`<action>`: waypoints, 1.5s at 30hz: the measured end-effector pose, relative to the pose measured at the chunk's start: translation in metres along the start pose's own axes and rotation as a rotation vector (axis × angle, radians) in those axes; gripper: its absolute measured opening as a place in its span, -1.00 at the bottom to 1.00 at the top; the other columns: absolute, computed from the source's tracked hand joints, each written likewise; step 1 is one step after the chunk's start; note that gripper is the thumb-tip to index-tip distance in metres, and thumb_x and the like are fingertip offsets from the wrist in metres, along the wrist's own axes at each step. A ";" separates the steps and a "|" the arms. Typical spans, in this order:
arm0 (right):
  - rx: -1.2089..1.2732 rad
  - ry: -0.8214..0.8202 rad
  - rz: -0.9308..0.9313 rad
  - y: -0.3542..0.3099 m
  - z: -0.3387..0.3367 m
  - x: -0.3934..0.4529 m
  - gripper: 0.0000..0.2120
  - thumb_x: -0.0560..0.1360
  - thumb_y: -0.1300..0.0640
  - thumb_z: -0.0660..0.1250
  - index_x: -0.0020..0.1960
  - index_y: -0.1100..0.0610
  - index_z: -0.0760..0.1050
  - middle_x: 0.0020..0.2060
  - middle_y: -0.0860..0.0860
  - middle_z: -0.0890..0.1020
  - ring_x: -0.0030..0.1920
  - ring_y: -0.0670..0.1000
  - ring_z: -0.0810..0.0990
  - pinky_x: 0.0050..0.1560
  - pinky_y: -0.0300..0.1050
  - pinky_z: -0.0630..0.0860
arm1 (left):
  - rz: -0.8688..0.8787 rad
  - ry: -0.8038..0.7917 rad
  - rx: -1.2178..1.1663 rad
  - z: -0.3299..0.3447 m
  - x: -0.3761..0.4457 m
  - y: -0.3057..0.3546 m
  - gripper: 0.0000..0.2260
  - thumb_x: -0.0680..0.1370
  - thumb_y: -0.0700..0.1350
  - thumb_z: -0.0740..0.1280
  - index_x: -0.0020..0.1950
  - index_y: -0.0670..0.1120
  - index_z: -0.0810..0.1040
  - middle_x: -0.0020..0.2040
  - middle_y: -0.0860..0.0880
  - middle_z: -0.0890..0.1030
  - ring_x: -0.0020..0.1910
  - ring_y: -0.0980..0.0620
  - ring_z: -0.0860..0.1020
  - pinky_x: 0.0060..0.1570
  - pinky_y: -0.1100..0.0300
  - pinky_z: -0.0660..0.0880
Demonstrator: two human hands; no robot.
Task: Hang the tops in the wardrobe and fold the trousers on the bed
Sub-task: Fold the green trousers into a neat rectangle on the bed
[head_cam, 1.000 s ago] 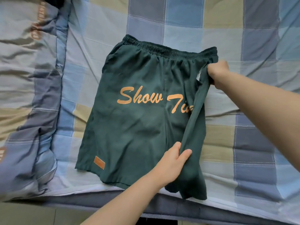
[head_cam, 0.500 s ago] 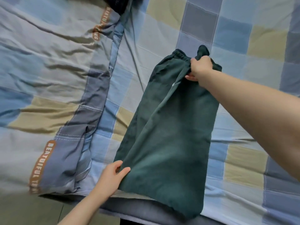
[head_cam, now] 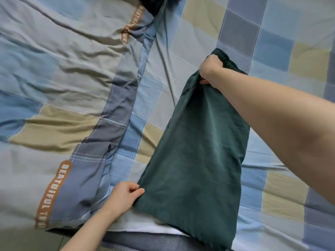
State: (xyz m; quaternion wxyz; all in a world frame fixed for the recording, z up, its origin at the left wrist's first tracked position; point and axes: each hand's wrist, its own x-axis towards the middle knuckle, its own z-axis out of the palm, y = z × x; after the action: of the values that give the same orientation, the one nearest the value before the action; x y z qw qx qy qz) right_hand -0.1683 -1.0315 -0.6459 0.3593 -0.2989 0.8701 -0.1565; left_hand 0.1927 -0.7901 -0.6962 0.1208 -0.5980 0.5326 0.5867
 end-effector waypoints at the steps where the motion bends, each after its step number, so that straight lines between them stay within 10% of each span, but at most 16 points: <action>1: 0.036 -0.089 0.002 0.000 0.001 -0.005 -0.68 0.59 0.20 0.12 0.29 0.27 0.42 -0.01 0.11 0.43 -0.05 0.06 0.48 0.09 0.00 0.59 | 0.002 0.030 0.054 0.000 0.002 0.000 -0.67 0.53 -0.11 0.38 -0.40 -0.08 0.39 -0.40 -0.03 0.34 -0.37 0.06 0.28 -0.32 0.15 0.21; 4: 0.137 -0.290 -0.049 0.012 -0.005 -0.018 -0.68 0.57 0.16 0.12 0.28 0.21 0.44 0.00 0.06 0.43 -0.02 0.01 0.44 -0.07 -0.10 0.57 | 0.010 0.150 0.176 -0.001 0.001 0.002 -0.57 0.51 -0.14 0.38 -0.46 -0.07 0.23 -0.42 -0.03 0.29 -0.38 0.03 0.27 -0.38 0.17 0.21; 13: 0.182 0.202 0.255 0.213 -0.030 -0.108 -0.87 0.54 0.10 0.13 -0.13 0.08 0.42 -0.16 0.13 0.48 -0.14 0.07 0.43 -0.18 -0.08 0.35 | -0.087 0.222 -0.100 -0.006 0.003 0.021 -0.88 0.49 -0.09 0.44 -0.08 -0.02 0.51 -0.18 0.02 0.60 -0.15 0.00 0.59 -0.19 0.21 0.46; 18: 0.547 -0.055 0.686 0.302 0.004 -0.206 -0.67 0.64 0.03 -0.05 -0.12 0.13 0.40 -0.37 0.09 0.39 -0.43 0.02 0.28 -0.38 -0.17 0.21 | -0.073 0.133 -0.125 0.000 0.006 0.030 -0.84 0.49 -0.09 0.47 -0.02 -0.13 0.57 -0.15 -0.07 0.64 -0.12 -0.03 0.59 -0.05 0.10 0.51; 24: 0.840 -0.304 0.714 0.300 0.010 -0.241 -0.77 0.48 0.29 0.16 -0.17 0.12 0.57 -0.56 -0.05 0.49 -0.57 -0.06 0.43 -0.48 -0.25 0.41 | -0.087 0.100 -0.215 0.002 0.002 0.030 -0.82 0.62 -0.14 0.26 -0.15 -0.17 0.49 -0.19 -0.14 0.50 -0.15 -0.01 0.42 -0.13 0.11 0.30; 31: 0.968 -0.450 0.695 0.299 0.003 -0.239 -0.68 0.50 -0.06 0.35 0.10 0.14 0.65 0.01 0.06 0.70 0.02 0.04 0.68 -0.01 -0.06 0.59 | -0.046 0.191 -0.086 0.007 -0.002 0.028 -0.74 0.66 -0.11 0.11 -0.10 -0.27 0.41 -0.16 -0.13 0.47 -0.15 -0.03 0.39 -0.16 0.06 0.30; 40: 0.752 0.035 0.642 0.340 -0.015 -0.255 -0.70 0.52 -0.10 0.34 0.01 0.15 0.56 -0.09 0.05 0.65 -0.21 -0.03 0.59 -0.25 -0.15 0.50 | 0.064 0.225 0.080 0.017 -0.002 0.029 -0.75 0.66 -0.21 0.10 -0.07 -0.37 0.44 -0.15 -0.20 0.48 -0.13 -0.08 0.40 -0.12 0.03 0.32; 45: 1.252 -0.383 0.598 0.342 0.010 -0.270 -0.50 0.50 -0.31 0.22 0.23 0.01 0.59 0.17 -0.02 0.64 0.17 0.00 0.61 0.17 0.05 0.48 | -0.032 0.147 -0.108 0.021 -0.005 0.018 -0.72 0.61 0.01 0.30 -0.09 -0.19 0.60 -0.16 0.01 0.64 -0.17 0.07 0.57 -0.23 0.24 0.45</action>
State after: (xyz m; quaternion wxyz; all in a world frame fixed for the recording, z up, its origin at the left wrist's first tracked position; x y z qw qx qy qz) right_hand -0.1487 -0.5970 -0.6762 0.6369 0.1922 0.5837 -0.4656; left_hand 0.1676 -0.7788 -0.6890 0.0583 -0.6535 0.4982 0.5668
